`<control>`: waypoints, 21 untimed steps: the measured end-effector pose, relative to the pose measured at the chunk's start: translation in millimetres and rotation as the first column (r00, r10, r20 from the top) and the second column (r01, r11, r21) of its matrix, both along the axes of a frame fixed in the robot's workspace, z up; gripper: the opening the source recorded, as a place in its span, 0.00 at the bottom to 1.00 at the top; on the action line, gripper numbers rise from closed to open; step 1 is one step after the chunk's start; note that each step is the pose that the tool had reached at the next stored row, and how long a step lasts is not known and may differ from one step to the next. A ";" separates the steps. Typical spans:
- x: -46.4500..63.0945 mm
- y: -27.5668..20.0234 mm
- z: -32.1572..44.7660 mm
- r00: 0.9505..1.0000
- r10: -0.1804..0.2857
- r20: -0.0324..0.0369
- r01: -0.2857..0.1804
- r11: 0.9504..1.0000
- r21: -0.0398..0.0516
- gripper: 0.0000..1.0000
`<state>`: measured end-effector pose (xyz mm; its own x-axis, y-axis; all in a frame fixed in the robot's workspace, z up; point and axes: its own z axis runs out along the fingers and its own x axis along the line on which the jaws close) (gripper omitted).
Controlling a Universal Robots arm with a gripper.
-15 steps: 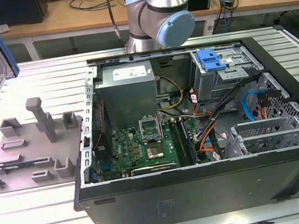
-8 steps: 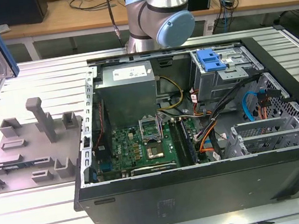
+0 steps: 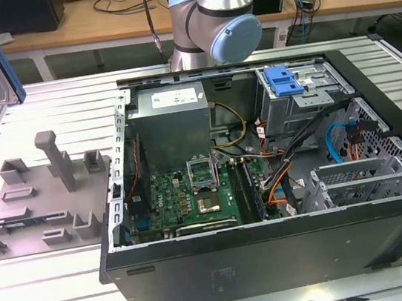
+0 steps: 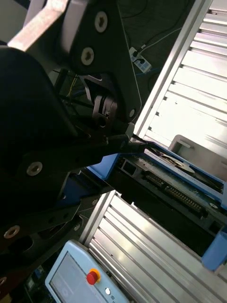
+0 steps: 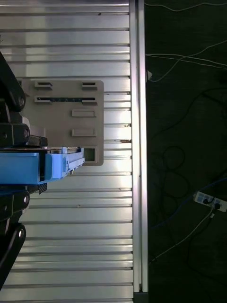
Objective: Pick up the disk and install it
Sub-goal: 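Pick up the disk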
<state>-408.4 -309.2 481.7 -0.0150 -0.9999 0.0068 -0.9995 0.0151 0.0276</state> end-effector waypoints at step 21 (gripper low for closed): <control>52.4 -32.7 4.1 1.000 0.000 -0.018 0.000 1.000 0.000 0.37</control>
